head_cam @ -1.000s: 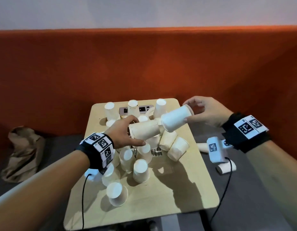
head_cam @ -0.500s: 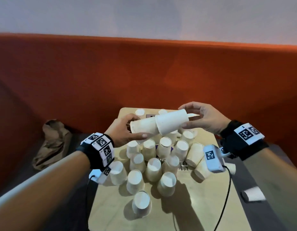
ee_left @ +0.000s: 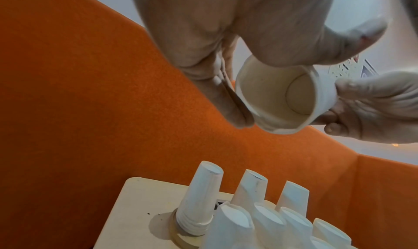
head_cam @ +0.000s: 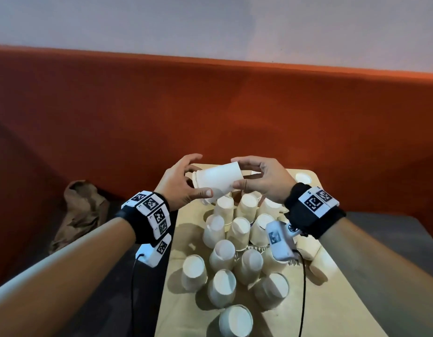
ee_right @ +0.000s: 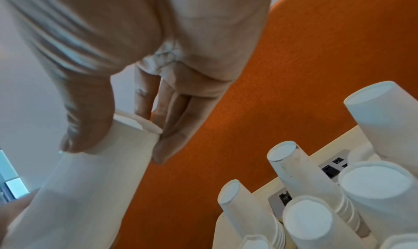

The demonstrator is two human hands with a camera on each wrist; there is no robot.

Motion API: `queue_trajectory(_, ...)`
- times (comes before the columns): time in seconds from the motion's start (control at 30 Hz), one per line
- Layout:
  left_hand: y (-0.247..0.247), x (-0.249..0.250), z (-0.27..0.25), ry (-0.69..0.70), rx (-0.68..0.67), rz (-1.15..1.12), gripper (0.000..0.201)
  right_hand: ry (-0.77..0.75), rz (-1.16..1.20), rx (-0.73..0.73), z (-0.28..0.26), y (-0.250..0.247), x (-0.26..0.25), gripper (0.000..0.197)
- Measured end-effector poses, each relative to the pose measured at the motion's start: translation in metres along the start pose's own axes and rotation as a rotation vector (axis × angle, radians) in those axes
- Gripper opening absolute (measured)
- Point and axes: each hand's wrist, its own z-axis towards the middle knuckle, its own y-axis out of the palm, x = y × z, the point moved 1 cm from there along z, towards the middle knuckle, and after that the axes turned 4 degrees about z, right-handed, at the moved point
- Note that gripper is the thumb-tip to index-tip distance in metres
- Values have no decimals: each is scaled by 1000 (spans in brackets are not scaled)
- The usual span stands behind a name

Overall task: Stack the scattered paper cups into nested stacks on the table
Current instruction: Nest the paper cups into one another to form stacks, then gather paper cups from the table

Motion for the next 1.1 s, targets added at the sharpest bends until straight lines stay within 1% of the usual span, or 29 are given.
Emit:
queue_trajectory(0.13, -1, -4, 11, 8, -6, 138, 93, -21, -130, 82, 13, 10, 0, 61)
queue_trajectory(0.23, 0, -6, 20, 8, -5, 211, 81, -35, -219, 185, 22, 18, -1, 52)
queue_trajectory(0.37, 1, -22, 31, 25, -27, 223, 81, -76, -376, 296, 31, 28, -8, 35)
queue_trajectory(0.43, 1, -29, 34, 14, -59, 192, 78, -81, -425, 345, 35, 30, -8, 33)
queue_trajectory(0.6, 2, -46, 38, -22, -97, 172, 84, -88, -530, 452, 49, 29, -1, 31)
queue_trajectory(0.77, 3, -54, 41, -47, -126, 161, 81, -49, -667, 463, 64, 25, 9, 32)
queue_trajectory(0.93, 5, -65, 43, -56, -153, 173, 79, 49, -759, 382, 78, 27, 24, 31)
queue_trajectory(1.1, 9, -72, 45, -68, -163, 149, 78, 114, -811, 308, 87, 32, 36, 34)
